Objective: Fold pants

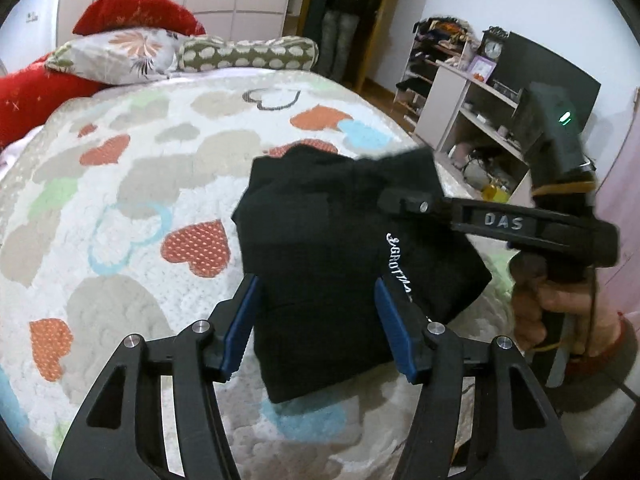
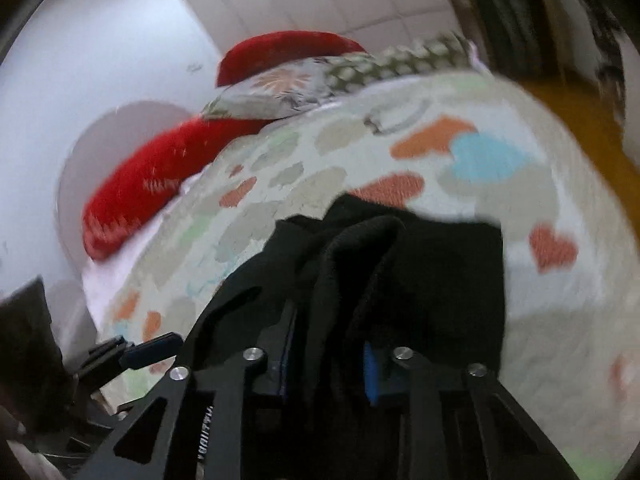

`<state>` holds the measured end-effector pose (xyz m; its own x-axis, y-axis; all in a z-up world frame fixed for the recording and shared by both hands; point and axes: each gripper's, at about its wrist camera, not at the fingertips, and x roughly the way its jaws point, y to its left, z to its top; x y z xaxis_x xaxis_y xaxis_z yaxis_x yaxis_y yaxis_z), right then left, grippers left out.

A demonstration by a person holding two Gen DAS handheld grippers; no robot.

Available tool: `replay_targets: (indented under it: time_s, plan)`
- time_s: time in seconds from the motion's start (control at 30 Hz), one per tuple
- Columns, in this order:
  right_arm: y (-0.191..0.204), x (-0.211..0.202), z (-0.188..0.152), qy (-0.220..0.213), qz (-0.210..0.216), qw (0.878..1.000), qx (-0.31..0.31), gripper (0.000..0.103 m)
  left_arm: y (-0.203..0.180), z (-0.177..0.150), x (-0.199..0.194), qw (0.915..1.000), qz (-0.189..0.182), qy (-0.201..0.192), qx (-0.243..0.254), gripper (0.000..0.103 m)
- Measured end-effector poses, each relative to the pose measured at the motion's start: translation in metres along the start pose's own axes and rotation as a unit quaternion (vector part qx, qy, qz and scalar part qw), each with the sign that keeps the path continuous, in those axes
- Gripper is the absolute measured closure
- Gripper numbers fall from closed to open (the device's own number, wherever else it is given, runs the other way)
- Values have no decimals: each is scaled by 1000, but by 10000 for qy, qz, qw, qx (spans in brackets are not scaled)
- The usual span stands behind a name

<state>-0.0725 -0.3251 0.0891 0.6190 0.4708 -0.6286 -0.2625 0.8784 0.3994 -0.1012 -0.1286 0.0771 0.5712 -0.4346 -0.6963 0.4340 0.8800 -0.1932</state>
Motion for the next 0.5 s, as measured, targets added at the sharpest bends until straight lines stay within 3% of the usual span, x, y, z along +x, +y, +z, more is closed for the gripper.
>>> replay_targets:
  time_s: [0.03,0.17,0.23,0.27,0.3,0.33,0.5]
  plan:
    - [0,-5,5,-55,-3,10000,-58,81,-1,2,-3,10000,20,-50,-4,44]
    - [-16,-34,22,-436,-660,9963,-345,82,0,10,-13,9995,15,-292,-82,43]
    - [-40,-24,18,-97,-509,9986,52,81,1,12,-5,9997,121,-187,-70,43]
    - [-51,-15,13,196,-583,9978,228,73,2,13,-1,9998,175,-94,-46,43]
    - [-55,-13,8,318,-741,9963,283,61,3,16,2,9998,212,-43,-24,43]
    - [-57,-16,4,297,-891,9952,283,57,6,19,1,9997,232,-73,-30,43]
    - [-56,-66,8,-512,-1190,9910,332,55,17,48,9,9987,491,-98,-91,43]
